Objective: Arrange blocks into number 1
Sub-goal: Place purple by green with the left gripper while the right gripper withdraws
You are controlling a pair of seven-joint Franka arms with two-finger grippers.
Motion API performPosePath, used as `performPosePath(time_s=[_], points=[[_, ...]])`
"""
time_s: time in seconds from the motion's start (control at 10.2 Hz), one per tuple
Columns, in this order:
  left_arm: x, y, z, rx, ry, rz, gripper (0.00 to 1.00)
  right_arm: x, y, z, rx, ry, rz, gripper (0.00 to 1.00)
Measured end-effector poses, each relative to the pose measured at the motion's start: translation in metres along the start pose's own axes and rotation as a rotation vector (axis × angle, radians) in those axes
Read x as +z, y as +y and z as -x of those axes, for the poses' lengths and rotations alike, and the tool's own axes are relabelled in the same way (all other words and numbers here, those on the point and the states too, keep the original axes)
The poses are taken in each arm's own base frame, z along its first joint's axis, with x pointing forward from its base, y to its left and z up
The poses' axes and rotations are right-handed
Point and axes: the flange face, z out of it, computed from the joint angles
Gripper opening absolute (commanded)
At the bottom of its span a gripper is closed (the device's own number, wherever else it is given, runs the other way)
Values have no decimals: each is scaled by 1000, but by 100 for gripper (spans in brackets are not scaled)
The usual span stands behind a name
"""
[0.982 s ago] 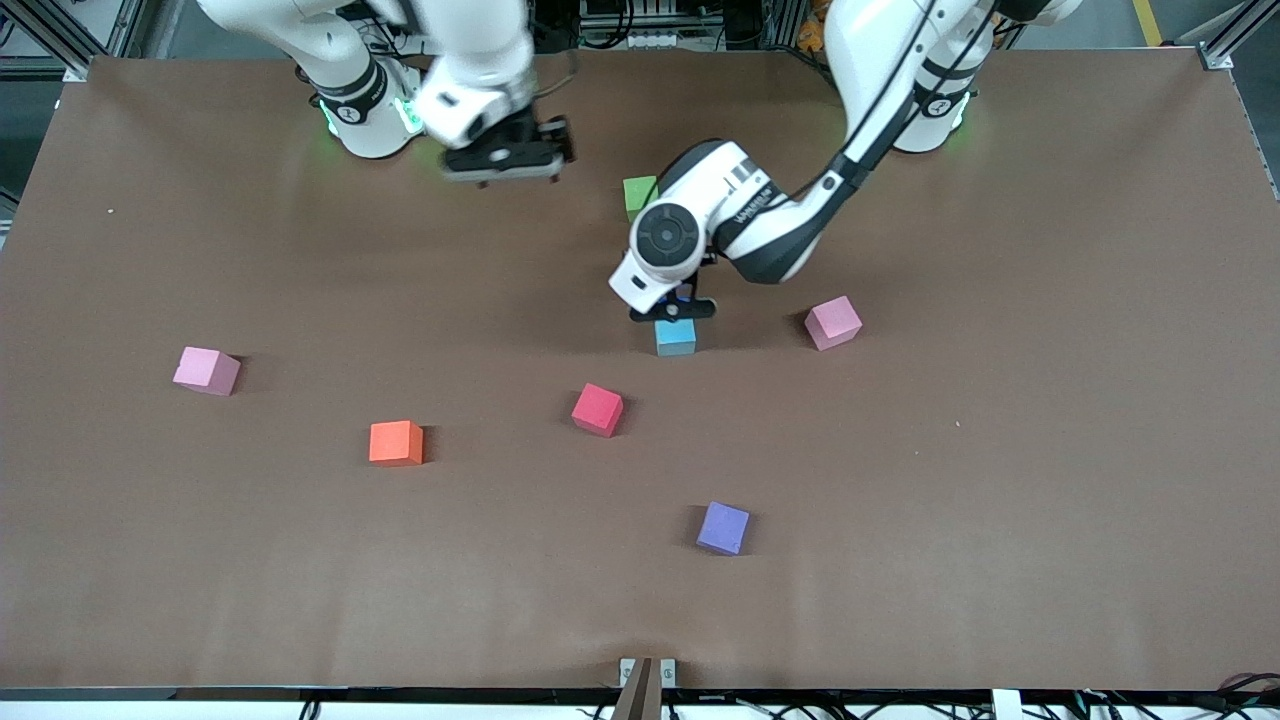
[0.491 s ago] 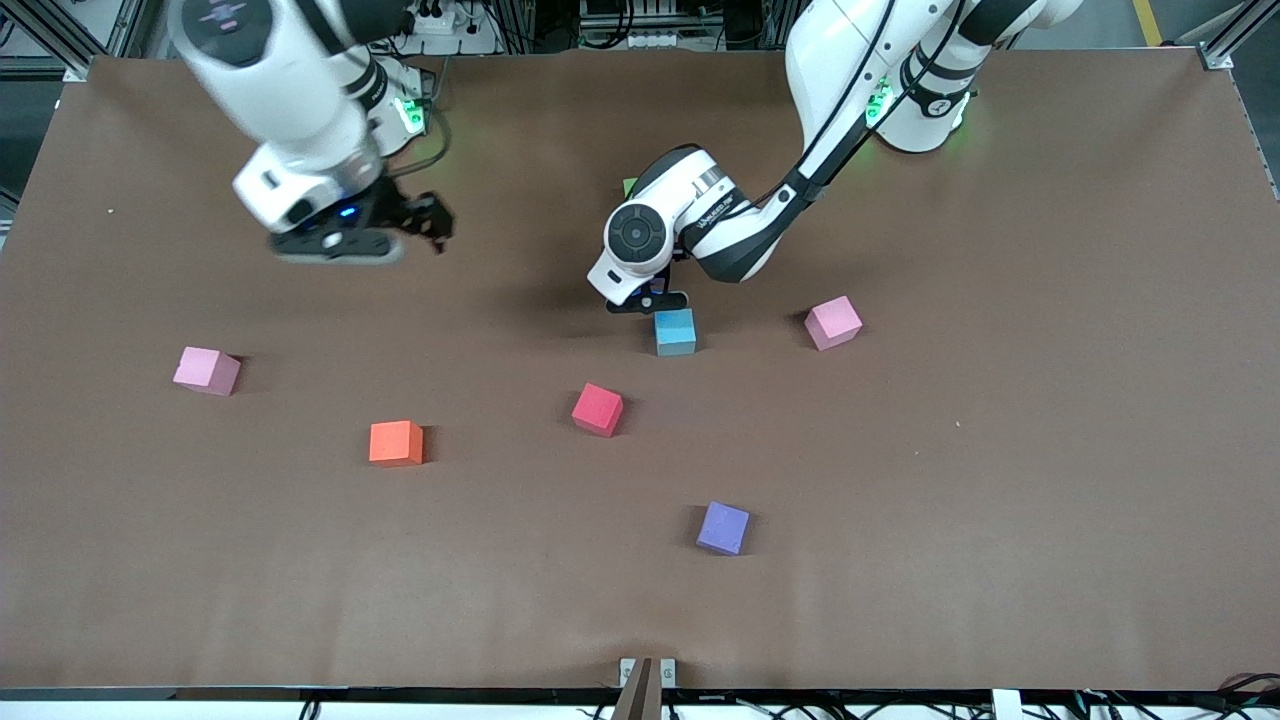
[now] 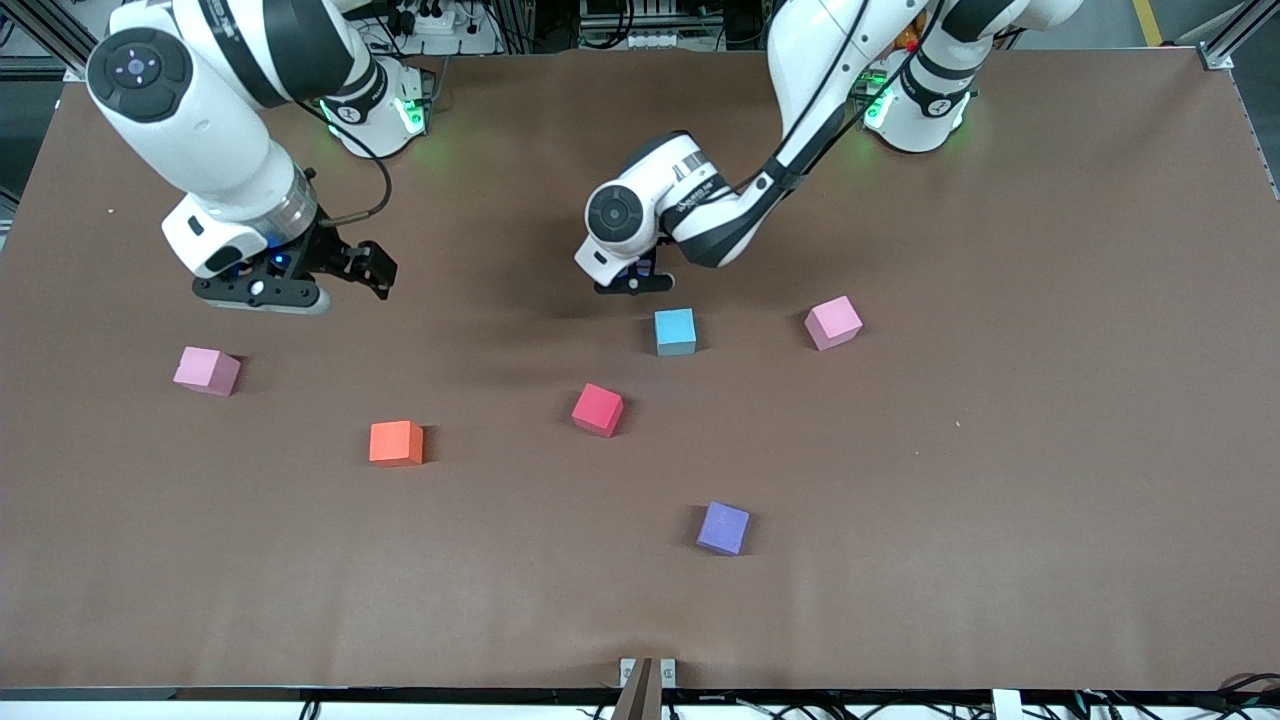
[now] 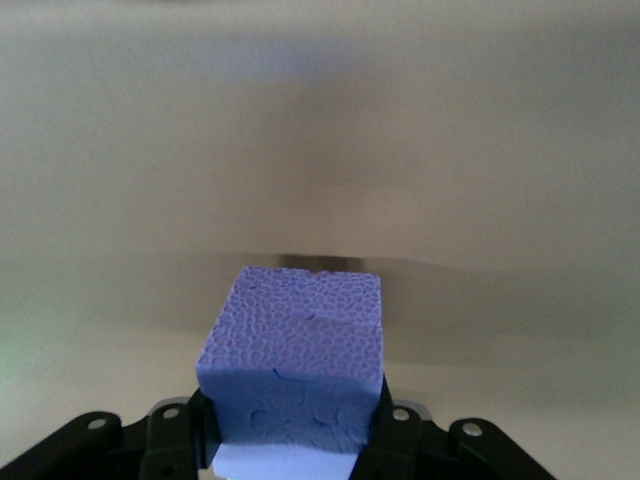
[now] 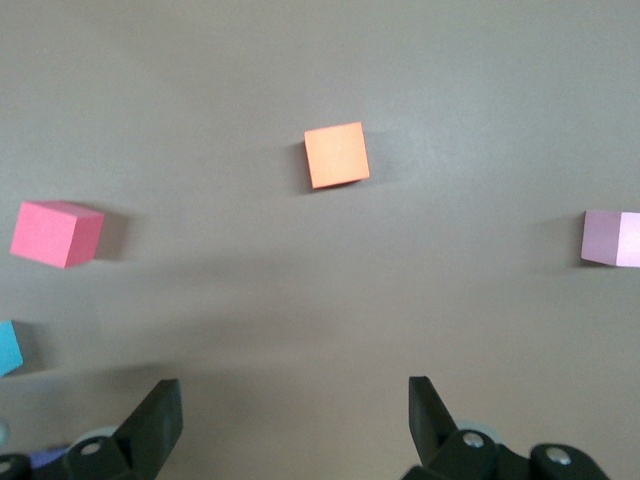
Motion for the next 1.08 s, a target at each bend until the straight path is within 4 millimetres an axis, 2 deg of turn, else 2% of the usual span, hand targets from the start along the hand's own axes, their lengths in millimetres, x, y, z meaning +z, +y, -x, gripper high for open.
performPosePath(time_s=[0.29,0.69,1.08], points=[[7,-2,1,-3,-5,-14,0,-9,3,-13,12,28,-15,100],[19,-9,1,-10,-21,-41,0,-15,2,-14,11,37,-20,100],[20,-9,2,-9,-23,-43,0,-20,1,-15,11,46,-24,100]])
